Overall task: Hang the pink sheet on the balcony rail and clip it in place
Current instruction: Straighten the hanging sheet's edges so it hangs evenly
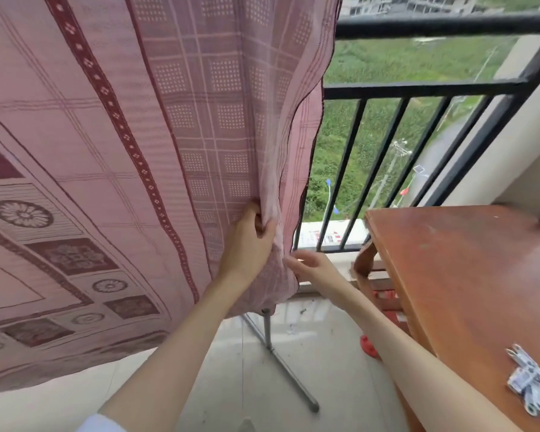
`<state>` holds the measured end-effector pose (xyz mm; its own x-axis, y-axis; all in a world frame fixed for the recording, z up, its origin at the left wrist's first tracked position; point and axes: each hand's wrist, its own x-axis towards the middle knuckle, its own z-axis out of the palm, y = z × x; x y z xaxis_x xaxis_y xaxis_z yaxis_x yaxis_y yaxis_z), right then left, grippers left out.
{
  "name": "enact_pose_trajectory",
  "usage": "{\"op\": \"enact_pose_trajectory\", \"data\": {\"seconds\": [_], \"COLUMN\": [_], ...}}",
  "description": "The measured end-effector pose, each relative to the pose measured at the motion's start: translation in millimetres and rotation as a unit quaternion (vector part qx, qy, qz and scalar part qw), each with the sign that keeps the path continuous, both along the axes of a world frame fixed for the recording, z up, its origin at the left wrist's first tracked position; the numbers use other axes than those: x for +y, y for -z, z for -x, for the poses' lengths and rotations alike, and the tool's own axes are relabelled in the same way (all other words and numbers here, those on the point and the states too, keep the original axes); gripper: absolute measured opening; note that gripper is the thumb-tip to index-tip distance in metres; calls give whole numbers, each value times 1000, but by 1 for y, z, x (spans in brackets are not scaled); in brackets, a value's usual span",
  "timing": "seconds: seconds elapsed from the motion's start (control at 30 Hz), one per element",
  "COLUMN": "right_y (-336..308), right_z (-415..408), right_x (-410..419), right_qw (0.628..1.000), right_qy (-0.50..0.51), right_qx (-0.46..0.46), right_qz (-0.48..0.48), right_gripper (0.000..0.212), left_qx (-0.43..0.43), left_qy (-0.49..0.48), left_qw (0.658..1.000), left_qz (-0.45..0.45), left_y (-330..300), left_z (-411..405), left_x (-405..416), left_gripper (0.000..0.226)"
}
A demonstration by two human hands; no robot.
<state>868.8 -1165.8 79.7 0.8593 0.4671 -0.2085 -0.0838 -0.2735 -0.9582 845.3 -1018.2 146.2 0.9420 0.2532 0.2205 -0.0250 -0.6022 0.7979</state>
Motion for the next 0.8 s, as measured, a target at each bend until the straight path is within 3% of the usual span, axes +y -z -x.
{"op": "enact_pose_trajectory", "data": {"seconds": [0.07, 0.17, 0.3, 0.47, 0.53, 0.67, 0.8], "right_y": [15, 46, 74, 82, 80, 73, 68], "right_z": [10, 19, 25, 21, 14, 0, -10], "right_x": [-1, 13, 13, -9, -12, -10, -1], "right_qw": [999, 992, 976, 972, 971, 961, 959], "right_qy": [-37, -57, -62, -48, -45, 21, 82], "right_qx": [27, 43, 77, 190, 172, 36, -26], "right_qz": [24, 103, 194, 130, 159, 273, 271], "right_gripper": [8, 29, 34, 32, 36, 39, 36], "left_qx": [-1, -10, -9, -24, -27, -29, -39], "left_qy": [9, 20, 47, 62, 72, 84, 103], "left_qw": [1000, 998, 997, 997, 997, 996, 993], "left_qz": [28, 53, 60, 39, 29, 26, 29], "left_y": [0, 0, 7, 15, 19, 24, 26], "left_z": [3, 2, 0, -8, -12, -18, -21], "left_x": [-1, 1, 6, 6, 3, 1, 7], "left_gripper": [8, 8, 11, 14, 11, 13, 11]}}
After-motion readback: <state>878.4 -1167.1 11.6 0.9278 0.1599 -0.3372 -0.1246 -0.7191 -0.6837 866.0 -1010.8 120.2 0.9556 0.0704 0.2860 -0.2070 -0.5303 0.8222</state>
